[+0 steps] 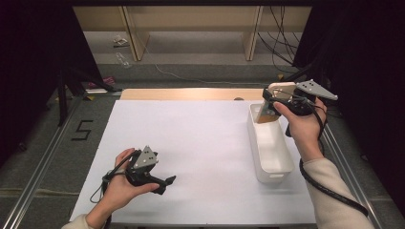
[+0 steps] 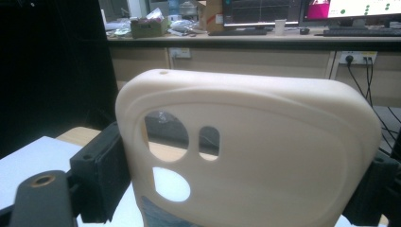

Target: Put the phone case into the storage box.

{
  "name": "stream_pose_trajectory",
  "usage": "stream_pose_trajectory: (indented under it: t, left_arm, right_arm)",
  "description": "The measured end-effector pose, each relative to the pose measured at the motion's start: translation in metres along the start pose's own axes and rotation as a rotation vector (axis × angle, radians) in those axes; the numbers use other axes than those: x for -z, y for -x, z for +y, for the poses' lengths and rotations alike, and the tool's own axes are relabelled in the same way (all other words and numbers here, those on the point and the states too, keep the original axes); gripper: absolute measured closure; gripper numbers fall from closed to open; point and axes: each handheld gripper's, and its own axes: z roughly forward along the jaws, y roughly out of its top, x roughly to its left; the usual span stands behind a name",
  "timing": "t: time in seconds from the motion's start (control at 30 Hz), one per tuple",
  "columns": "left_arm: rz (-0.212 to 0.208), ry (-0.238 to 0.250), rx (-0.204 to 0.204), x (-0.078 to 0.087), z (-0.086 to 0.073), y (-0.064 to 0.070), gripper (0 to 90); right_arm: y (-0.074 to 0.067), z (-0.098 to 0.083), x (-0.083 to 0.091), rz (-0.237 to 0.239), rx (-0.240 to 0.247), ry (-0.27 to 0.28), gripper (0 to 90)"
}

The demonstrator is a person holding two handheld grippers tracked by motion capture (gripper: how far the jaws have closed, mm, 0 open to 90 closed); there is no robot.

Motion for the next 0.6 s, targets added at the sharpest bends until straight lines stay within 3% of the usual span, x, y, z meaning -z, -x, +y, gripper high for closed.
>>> stream_pose_trajectory:
  t: [0.6]
  left_arm:
    - [-0.001, 0.002, 0.000, 0.0001, 0.0002, 0.0000, 0.0]
  right_arm:
    - [0.0006, 0.0010, -0.0067, -0.006, -0.003, -0.017, 14.4]
